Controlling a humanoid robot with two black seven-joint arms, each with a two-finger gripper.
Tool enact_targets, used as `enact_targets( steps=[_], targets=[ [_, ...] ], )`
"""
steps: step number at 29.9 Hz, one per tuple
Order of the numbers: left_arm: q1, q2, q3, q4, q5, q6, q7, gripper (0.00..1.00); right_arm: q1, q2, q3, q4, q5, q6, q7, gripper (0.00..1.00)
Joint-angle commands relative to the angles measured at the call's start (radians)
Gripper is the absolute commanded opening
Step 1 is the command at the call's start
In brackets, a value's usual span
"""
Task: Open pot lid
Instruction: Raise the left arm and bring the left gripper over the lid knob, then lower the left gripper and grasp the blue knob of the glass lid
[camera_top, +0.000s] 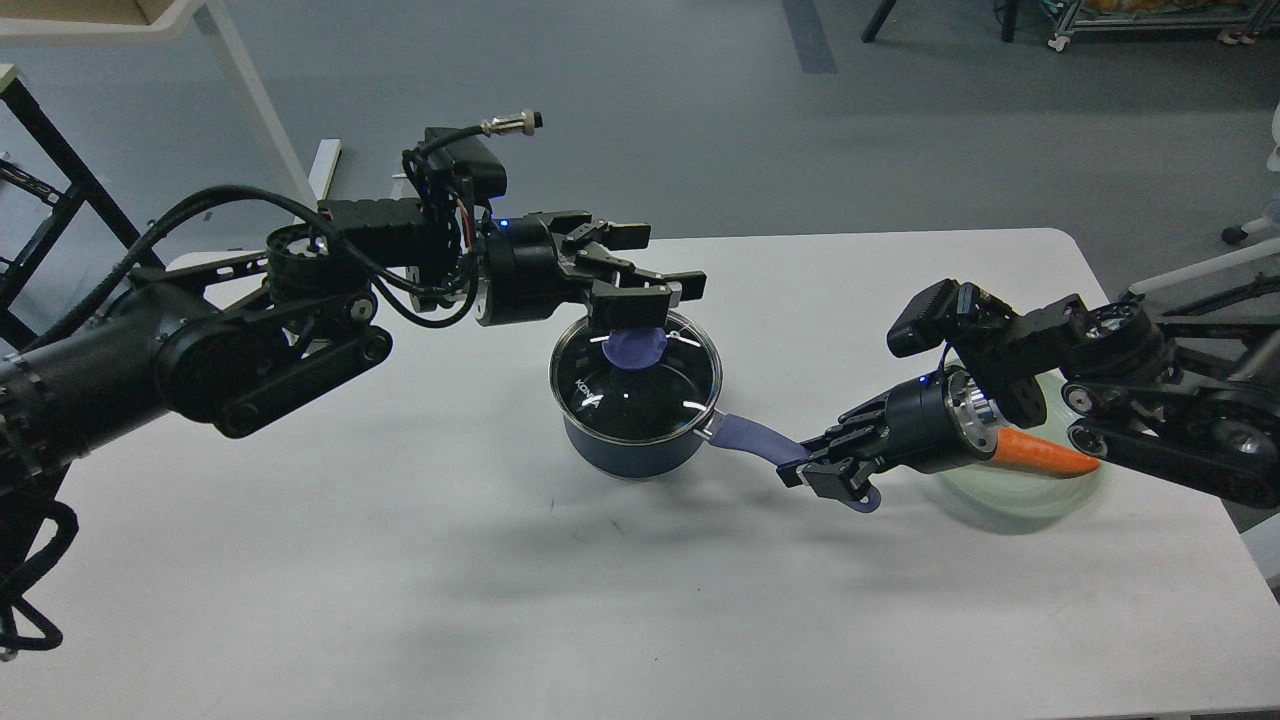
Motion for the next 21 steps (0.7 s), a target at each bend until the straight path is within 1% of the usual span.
enact_targets(
  steps=[1, 4, 10, 21],
  targets=[
    [-0.013, -0.034, 0.067, 0.074, 0.040, 0.059, -0.001, 0.99, 0.001, 0.003, -0.001, -0.001, 0.000, 0.000, 0.000, 0.25],
    [-0.012, -0.042, 0.103, 0.094, 0.075, 0.081, -0.001, 1.00, 0.001, 0.003, -0.001, 0.000, 0.000, 0.002, 0.000, 0.25],
    [0.001, -0.040, 0.143, 0.103, 0.064, 0.079, -0.001, 0.99, 0.003, 0.003, -0.001, -0.001, 0.000, 0.002, 0.000, 0.26],
    [0.051, -0.042, 0.146, 0.123, 0.063, 0.073, -0.001, 0.99, 0.003, 0.001, 0.001, 0.001, 0.000, 0.002, 0.000, 0.26]
  ],
)
